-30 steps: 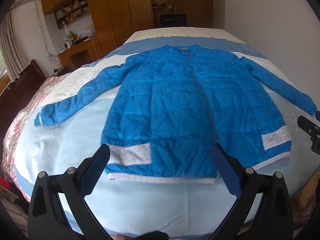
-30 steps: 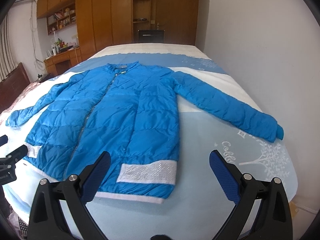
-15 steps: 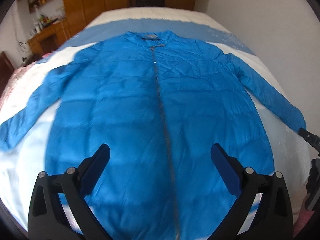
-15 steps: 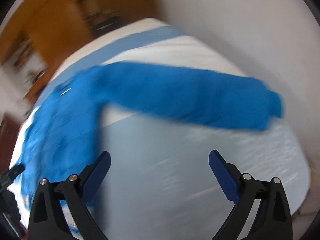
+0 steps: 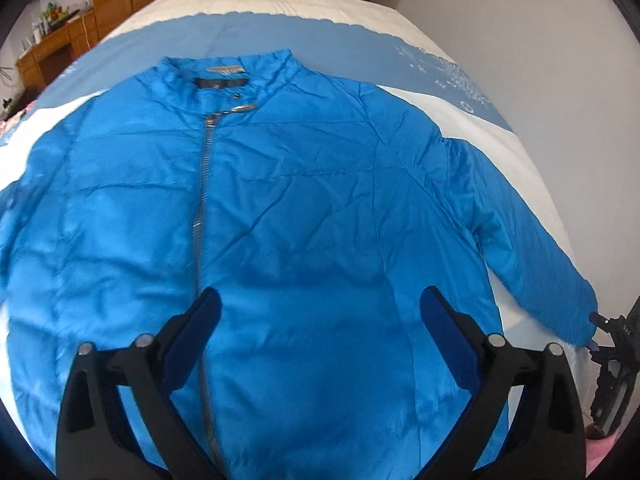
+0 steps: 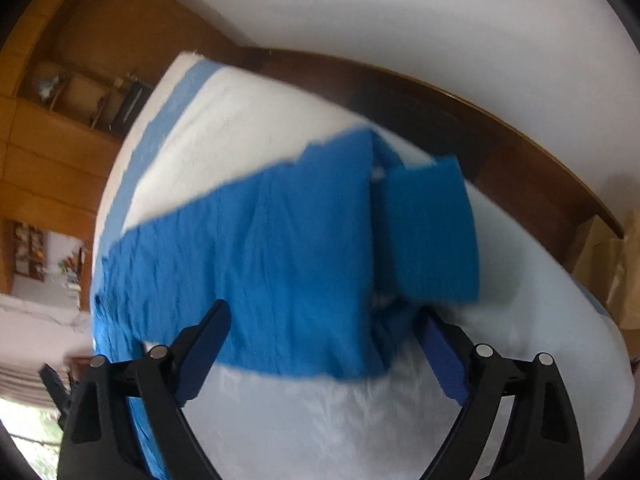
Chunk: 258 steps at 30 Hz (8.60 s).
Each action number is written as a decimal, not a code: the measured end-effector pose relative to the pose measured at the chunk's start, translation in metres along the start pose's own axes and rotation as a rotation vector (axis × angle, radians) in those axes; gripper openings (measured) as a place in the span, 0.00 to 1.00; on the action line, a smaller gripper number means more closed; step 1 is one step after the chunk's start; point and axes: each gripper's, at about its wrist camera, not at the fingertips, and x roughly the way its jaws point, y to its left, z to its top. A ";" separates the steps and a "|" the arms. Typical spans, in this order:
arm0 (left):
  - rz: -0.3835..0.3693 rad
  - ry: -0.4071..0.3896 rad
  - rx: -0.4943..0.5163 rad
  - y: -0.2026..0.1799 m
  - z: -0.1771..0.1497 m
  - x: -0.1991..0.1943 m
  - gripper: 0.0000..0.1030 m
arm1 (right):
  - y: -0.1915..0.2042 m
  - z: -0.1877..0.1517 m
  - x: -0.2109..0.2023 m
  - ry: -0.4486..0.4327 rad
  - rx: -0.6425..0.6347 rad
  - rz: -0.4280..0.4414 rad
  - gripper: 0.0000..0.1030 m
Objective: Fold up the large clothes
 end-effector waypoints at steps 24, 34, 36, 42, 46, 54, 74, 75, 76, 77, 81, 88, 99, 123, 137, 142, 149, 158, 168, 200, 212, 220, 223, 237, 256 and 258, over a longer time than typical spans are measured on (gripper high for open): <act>0.057 -0.055 -0.083 0.057 0.041 0.002 0.55 | 0.348 -0.066 0.068 -0.026 -0.746 0.267 0.18; 0.008 -0.063 -0.166 0.103 0.044 -0.008 0.65 | 0.414 -0.120 0.145 0.198 -0.960 0.316 0.34; -0.044 -0.062 -0.187 0.108 0.042 -0.009 0.69 | 0.412 -0.123 0.141 0.242 -0.967 0.410 0.43; -0.168 -0.029 -0.203 0.100 0.047 -0.001 0.79 | 0.376 -0.095 0.108 0.200 -0.856 0.494 0.44; -0.156 0.026 -0.175 0.084 0.052 0.020 0.81 | 0.335 -0.063 0.086 0.091 -0.752 0.413 0.44; -0.165 0.007 -0.169 0.064 0.064 0.036 0.19 | 0.297 -0.039 0.085 0.011 -0.631 0.317 0.44; 0.247 -0.157 -0.303 0.200 0.044 -0.023 0.24 | 0.367 -0.086 0.172 0.197 -0.804 0.198 0.40; 0.236 -0.143 -0.317 0.206 0.042 -0.016 0.25 | 0.364 -0.087 0.177 0.207 -0.799 0.172 0.36; 0.222 -0.138 -0.327 0.211 0.040 -0.015 0.28 | 0.362 -0.088 0.181 0.208 -0.800 0.158 0.35; 0.198 -0.134 -0.340 0.218 0.037 -0.011 0.31 | 0.360 -0.090 0.183 0.207 -0.805 0.153 0.34; 0.158 -0.129 -0.350 0.223 0.033 -0.016 0.34 | 0.360 -0.094 0.182 0.194 -0.816 0.127 0.34; 0.315 -0.316 -0.329 0.201 0.030 -0.091 0.52 | 0.381 -0.096 0.137 0.144 -0.834 0.203 0.37; 0.216 -0.090 -0.182 0.147 0.042 -0.007 0.50 | 0.401 -0.133 0.179 0.197 -0.870 0.102 0.35; 0.606 -0.230 -0.624 0.374 -0.108 -0.179 0.65 | 0.366 -0.112 0.136 0.142 -0.891 0.111 0.42; 0.511 -0.329 -1.046 0.544 -0.188 -0.218 0.69 | 0.371 -0.121 0.151 0.148 -0.917 0.097 0.45; 0.612 -0.296 -1.021 0.541 -0.173 -0.206 0.34 | 0.369 -0.121 0.155 0.154 -0.911 0.095 0.45; 0.561 -0.336 -1.038 0.530 -0.180 -0.205 0.19 | 0.364 -0.120 0.166 0.164 -0.887 0.092 0.45; 0.462 -0.512 -0.868 0.463 -0.147 -0.239 0.15 | 0.366 -0.123 0.141 0.152 -0.893 0.152 0.46; 0.295 -0.569 -0.386 0.243 -0.027 -0.224 0.15 | 0.359 -0.138 0.104 0.134 -0.902 0.177 0.46; -0.156 -0.292 -0.001 0.090 0.001 -0.075 0.73 | 0.373 -0.143 0.105 0.182 -0.896 0.229 0.48; 0.086 -0.246 -0.211 0.182 0.010 -0.047 0.71 | 0.409 -0.127 0.194 0.408 -0.690 0.242 0.50; 0.122 -0.299 -0.209 0.188 0.015 -0.075 0.71 | 0.398 -0.102 0.149 0.237 -0.725 0.240 0.09; 0.168 -0.292 -0.202 0.191 0.019 -0.070 0.71 | 0.383 -0.086 0.131 0.182 -0.713 0.217 0.09; 0.274 -0.151 -0.185 0.209 0.023 -0.028 0.70 | 0.378 -0.098 0.165 0.131 -0.788 0.082 0.12; 0.204 -0.152 -0.051 0.149 0.048 0.006 0.70 | 0.411 -0.133 0.195 0.130 -0.815 0.120 0.06; 0.224 -0.147 -0.040 0.144 0.048 0.006 0.70 | 0.410 -0.129 0.198 0.147 -0.796 0.129 0.05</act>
